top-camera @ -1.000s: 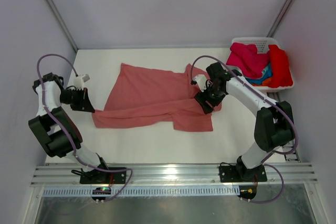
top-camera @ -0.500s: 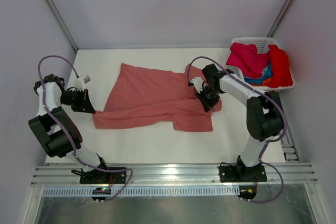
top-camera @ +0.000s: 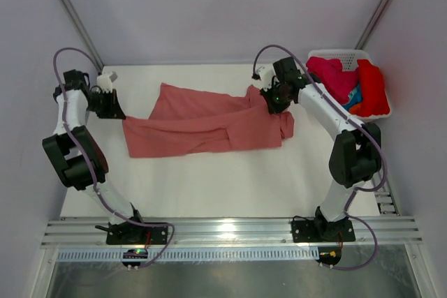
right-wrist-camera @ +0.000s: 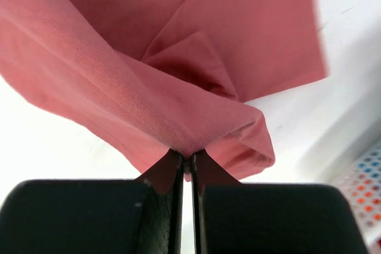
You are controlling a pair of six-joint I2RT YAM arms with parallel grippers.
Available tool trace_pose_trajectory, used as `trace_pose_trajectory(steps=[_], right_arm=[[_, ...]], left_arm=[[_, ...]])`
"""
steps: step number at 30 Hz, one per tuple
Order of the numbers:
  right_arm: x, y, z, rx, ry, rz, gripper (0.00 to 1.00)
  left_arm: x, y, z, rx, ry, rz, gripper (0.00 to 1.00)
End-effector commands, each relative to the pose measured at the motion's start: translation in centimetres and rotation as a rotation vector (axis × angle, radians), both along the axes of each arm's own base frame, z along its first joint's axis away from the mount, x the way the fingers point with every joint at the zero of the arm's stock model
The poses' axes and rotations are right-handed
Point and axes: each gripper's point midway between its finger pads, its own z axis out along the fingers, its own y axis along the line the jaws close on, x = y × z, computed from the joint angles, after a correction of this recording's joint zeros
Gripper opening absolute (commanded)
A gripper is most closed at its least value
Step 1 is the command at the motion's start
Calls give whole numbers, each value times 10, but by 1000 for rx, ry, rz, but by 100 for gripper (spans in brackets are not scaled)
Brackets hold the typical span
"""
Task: Fold and stack the t-shirts
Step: Flatten the tshirt out
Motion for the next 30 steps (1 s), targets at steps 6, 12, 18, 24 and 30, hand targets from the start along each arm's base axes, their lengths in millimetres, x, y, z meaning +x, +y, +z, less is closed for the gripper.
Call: trace_pose_trajectory(steps=[6,12,18,24,30], right_arm=[[106,-12,107,12,-374,-213,3],[145,-26,203,71,-593,-304,3],[127,-32,270,134,-745,-319,3],[62,-39,314,162,-797,-232,3],[-42,-41,222,116,-467,-63,3]], left_arm=[[152,0,105,26,-349,158,0],[182,-5,158,39,-488,209,0],[165,-9,218,39,-616,252,0],[98,-31,263,66,-660,164,0],[-2,-63,200,135,-506,-106,0]])
